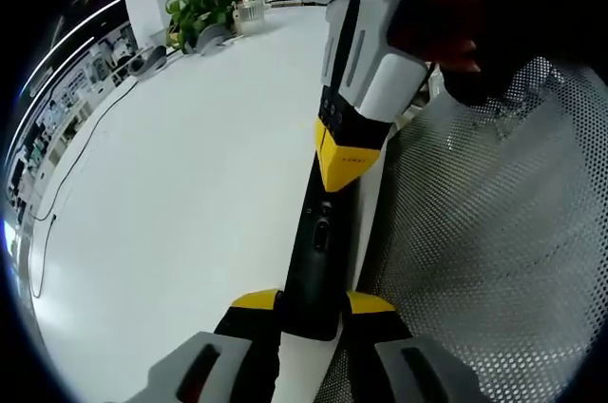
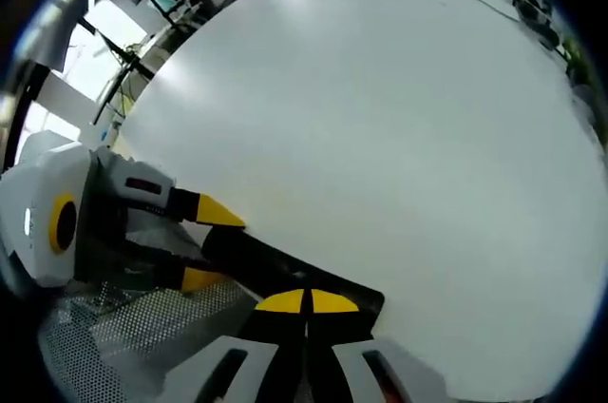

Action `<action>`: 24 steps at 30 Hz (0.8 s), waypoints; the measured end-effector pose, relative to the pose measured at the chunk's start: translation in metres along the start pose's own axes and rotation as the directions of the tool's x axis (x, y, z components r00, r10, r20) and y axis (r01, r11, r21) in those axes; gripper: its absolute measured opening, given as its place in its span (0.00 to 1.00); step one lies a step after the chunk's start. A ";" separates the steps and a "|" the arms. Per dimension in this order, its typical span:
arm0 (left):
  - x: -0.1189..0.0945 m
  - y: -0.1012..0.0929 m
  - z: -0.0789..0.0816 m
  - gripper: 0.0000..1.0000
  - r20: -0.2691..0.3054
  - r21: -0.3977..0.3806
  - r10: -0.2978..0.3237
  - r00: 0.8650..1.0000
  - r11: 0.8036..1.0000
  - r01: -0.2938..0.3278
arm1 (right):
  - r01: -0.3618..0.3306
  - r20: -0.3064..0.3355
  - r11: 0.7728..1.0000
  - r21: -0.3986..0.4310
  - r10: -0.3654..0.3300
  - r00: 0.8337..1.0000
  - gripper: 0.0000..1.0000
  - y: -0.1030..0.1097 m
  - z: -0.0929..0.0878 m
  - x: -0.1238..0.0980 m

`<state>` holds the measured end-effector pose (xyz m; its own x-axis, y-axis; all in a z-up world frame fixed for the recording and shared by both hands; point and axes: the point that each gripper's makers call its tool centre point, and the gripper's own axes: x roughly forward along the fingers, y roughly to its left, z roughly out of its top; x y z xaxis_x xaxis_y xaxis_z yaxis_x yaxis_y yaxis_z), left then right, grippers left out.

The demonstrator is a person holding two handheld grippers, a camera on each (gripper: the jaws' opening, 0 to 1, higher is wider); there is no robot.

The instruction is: Press the specified remote control buttons in sequence, fully releasing each button before pressing the next.

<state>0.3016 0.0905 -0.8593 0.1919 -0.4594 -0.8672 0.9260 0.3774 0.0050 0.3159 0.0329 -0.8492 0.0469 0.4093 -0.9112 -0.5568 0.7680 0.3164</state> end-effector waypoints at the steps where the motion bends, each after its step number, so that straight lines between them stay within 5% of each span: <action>1: 0.000 0.000 0.000 0.25 0.000 0.000 0.000 1.000 1.000 0.000 | 0.001 -0.001 1.000 -0.003 -0.001 1.000 0.00 0.000 0.000 0.000; 10: 0.000 0.001 0.000 0.25 0.000 -0.001 0.000 1.000 1.000 0.000 | 0.031 -0.029 0.997 -0.070 -0.033 0.999 0.00 0.000 0.000 0.003; 24: 0.000 0.001 0.000 0.25 0.001 0.002 0.000 1.000 1.000 0.000 | -0.005 -0.011 1.000 -0.020 0.005 1.000 0.00 -0.001 -0.001 0.001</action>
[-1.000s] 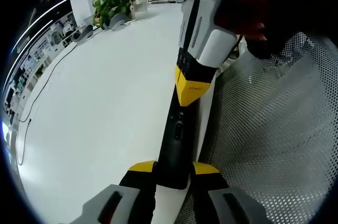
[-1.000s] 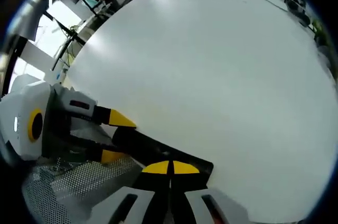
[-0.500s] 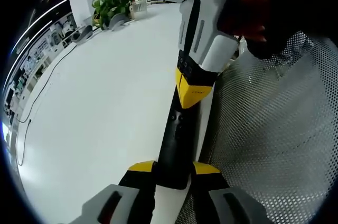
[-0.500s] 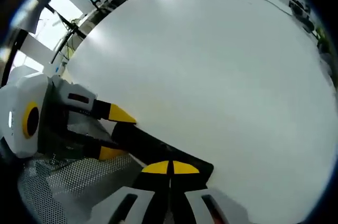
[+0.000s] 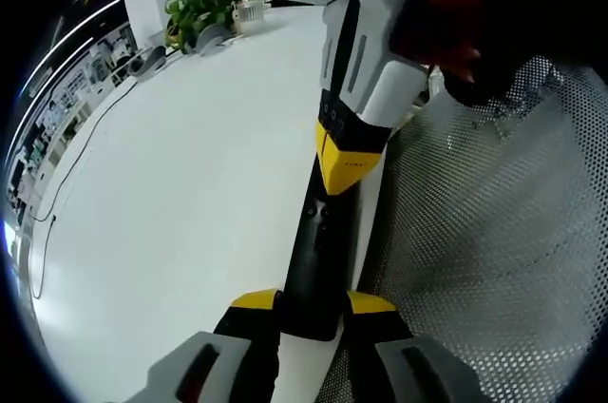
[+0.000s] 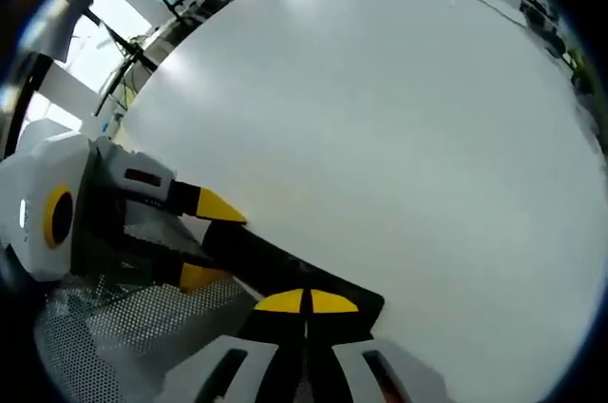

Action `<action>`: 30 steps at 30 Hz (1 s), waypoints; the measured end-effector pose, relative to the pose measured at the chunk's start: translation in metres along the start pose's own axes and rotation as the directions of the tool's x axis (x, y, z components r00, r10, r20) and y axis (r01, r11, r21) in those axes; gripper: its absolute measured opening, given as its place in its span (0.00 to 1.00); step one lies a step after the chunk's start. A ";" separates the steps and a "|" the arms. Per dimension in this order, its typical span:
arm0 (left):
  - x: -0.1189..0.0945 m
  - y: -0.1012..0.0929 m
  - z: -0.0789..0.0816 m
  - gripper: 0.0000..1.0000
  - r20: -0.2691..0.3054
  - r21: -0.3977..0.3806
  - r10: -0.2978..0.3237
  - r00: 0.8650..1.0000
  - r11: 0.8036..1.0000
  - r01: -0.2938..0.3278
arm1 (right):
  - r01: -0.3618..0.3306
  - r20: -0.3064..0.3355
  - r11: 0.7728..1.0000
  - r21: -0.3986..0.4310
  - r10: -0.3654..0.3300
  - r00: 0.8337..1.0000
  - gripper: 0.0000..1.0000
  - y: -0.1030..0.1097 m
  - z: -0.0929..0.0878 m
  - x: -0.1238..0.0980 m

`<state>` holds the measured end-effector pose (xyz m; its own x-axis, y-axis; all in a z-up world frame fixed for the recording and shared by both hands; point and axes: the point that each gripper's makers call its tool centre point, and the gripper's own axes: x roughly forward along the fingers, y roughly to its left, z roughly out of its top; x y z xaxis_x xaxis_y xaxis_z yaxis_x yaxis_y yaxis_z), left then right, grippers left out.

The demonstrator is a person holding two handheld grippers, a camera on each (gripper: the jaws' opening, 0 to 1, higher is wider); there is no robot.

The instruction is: Press the specified remote control buttons in sequence, fully releasing each button before pressing the next.

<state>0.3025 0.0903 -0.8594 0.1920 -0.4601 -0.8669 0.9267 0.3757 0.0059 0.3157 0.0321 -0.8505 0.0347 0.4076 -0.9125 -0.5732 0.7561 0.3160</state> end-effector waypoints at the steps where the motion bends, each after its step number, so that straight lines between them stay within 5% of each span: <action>1: 0.000 0.000 0.000 0.25 0.002 -0.001 -0.001 1.000 1.000 0.001 | 0.001 -0.003 1.000 -0.001 -0.001 1.000 0.00 0.001 0.000 0.000; 30: 0.000 -0.001 0.000 0.25 0.016 0.013 -0.004 1.000 1.000 0.004 | 0.024 -0.067 0.999 -0.035 -0.026 0.997 0.00 -0.005 -0.008 -0.001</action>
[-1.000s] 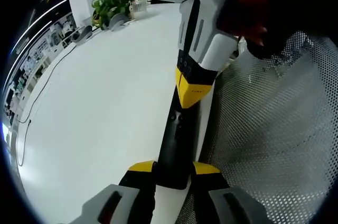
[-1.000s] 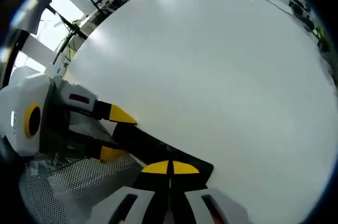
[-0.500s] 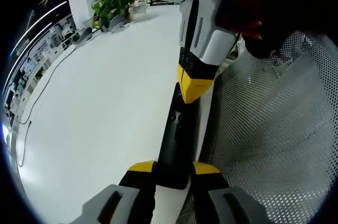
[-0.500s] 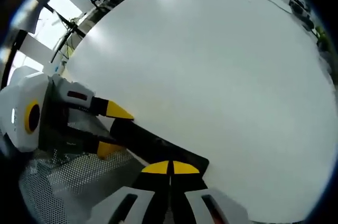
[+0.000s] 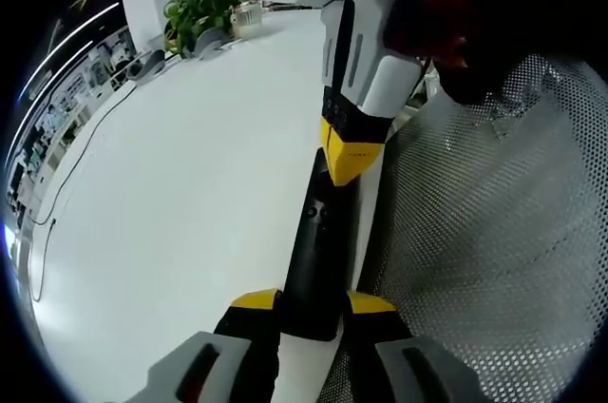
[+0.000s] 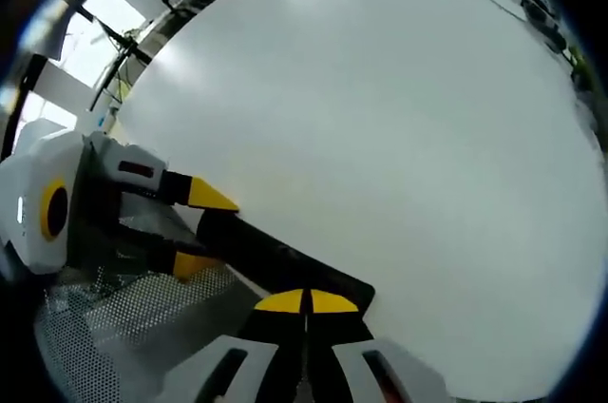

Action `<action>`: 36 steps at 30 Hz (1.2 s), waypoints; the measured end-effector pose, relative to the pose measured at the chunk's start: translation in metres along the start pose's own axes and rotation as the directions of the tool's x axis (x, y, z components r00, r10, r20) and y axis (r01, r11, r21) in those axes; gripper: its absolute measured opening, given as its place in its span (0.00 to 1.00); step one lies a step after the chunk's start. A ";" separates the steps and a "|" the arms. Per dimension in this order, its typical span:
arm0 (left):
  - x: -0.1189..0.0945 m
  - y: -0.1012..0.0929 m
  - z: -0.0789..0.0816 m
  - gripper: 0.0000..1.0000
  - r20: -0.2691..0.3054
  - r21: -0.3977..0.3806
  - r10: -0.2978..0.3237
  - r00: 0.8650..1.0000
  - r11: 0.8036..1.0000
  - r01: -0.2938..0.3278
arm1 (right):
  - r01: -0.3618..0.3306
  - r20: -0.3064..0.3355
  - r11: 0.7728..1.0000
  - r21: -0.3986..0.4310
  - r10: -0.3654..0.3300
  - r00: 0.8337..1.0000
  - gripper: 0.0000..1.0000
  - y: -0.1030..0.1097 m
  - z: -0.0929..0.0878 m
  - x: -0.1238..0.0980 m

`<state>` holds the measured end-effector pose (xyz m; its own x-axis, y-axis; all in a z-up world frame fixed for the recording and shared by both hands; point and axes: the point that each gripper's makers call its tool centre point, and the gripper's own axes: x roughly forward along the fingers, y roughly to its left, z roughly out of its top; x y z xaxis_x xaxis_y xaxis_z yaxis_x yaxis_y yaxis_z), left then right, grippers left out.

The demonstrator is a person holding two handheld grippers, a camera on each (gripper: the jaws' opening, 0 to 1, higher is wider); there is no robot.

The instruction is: Press the specified remote control buttons in sequence, fully releasing each button before pressing the next.

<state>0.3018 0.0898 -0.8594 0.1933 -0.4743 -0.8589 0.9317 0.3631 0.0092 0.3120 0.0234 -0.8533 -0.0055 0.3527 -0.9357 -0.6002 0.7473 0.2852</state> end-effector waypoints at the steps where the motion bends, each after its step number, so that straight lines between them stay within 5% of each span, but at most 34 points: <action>1: 0.000 0.000 0.000 0.25 -0.001 0.000 -0.002 1.000 1.000 0.002 | 0.015 -0.008 1.000 -0.020 -0.015 1.000 0.00 0.000 0.000 0.000; 6: 0.000 0.000 0.000 0.25 -0.001 0.001 -0.003 1.000 1.000 0.003 | 0.040 -0.026 0.998 -0.058 -0.041 0.999 0.00 0.000 0.000 0.000; 17: 0.000 -0.001 0.001 0.25 0.003 0.011 0.005 1.000 1.000 -0.005 | -0.069 0.033 0.991 0.111 0.065 0.997 0.00 -0.002 -0.001 -0.003; 36: 0.000 0.000 0.001 0.25 0.001 0.010 0.000 1.000 1.000 0.000 | -0.097 -0.004 0.989 0.109 0.098 0.995 0.00 0.006 -0.005 -0.001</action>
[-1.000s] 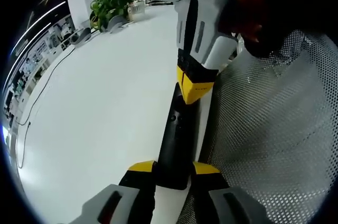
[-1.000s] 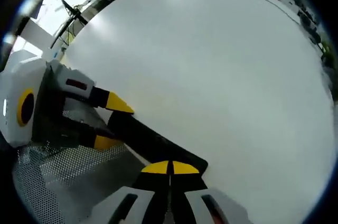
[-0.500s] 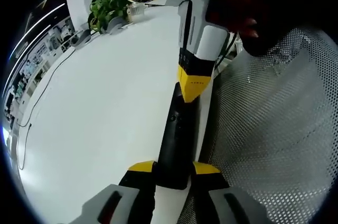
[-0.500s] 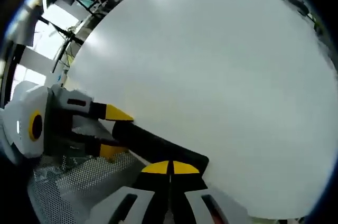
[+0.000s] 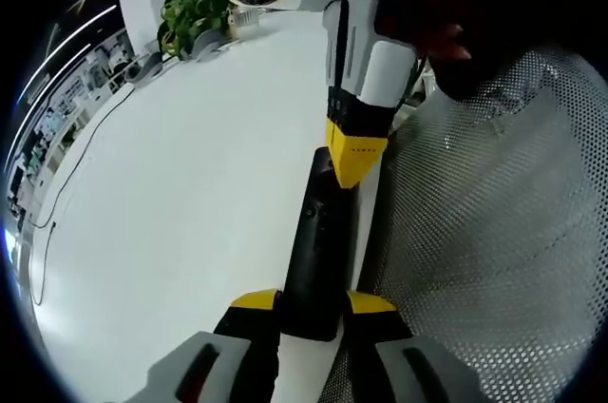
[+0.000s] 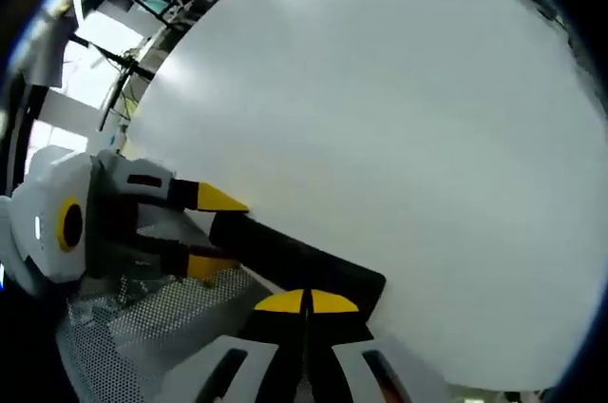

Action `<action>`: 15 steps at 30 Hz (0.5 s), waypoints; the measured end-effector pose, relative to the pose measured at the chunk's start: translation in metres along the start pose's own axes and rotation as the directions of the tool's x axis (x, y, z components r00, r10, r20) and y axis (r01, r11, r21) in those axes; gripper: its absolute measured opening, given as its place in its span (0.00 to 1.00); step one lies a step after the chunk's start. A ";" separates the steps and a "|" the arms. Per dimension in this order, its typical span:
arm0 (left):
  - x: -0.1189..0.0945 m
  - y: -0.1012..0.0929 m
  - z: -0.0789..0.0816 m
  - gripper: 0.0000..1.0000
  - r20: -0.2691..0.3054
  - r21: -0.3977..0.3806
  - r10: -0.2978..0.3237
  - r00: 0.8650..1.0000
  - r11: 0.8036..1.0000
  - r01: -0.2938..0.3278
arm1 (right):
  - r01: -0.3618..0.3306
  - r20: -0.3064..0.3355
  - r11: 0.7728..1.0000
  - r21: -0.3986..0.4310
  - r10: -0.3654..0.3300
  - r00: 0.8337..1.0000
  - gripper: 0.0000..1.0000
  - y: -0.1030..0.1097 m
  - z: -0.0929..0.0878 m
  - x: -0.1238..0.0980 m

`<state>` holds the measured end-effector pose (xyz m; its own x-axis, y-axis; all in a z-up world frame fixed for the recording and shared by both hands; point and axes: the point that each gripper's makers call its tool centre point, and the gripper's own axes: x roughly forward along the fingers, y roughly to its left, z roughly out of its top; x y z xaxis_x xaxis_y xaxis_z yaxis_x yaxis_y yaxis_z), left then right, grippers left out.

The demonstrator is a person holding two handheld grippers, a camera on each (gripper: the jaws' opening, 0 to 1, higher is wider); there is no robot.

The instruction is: Press the specified remote control buttons in sequence, fully releasing each button before pressing the next.

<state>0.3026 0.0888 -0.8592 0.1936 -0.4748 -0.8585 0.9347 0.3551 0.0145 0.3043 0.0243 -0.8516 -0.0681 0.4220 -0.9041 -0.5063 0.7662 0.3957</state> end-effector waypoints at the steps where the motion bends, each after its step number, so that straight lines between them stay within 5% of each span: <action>1: 0.000 0.000 0.000 0.25 -0.001 0.004 0.001 1.000 1.000 -0.001 | 0.004 -0.002 1.000 -0.002 -0.004 1.000 0.00 0.000 0.000 -0.001; 15: 0.000 0.000 0.000 0.25 -0.008 0.017 0.004 1.000 1.000 -0.004 | 0.025 -0.031 0.999 -0.035 -0.026 0.999 0.00 -0.002 -0.001 0.002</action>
<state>0.3023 0.0883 -0.8593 0.1955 -0.4671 -0.8623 0.9389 0.3431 0.0271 0.3039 0.0230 -0.8538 -0.0816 0.3866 -0.9186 -0.5373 0.7592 0.3672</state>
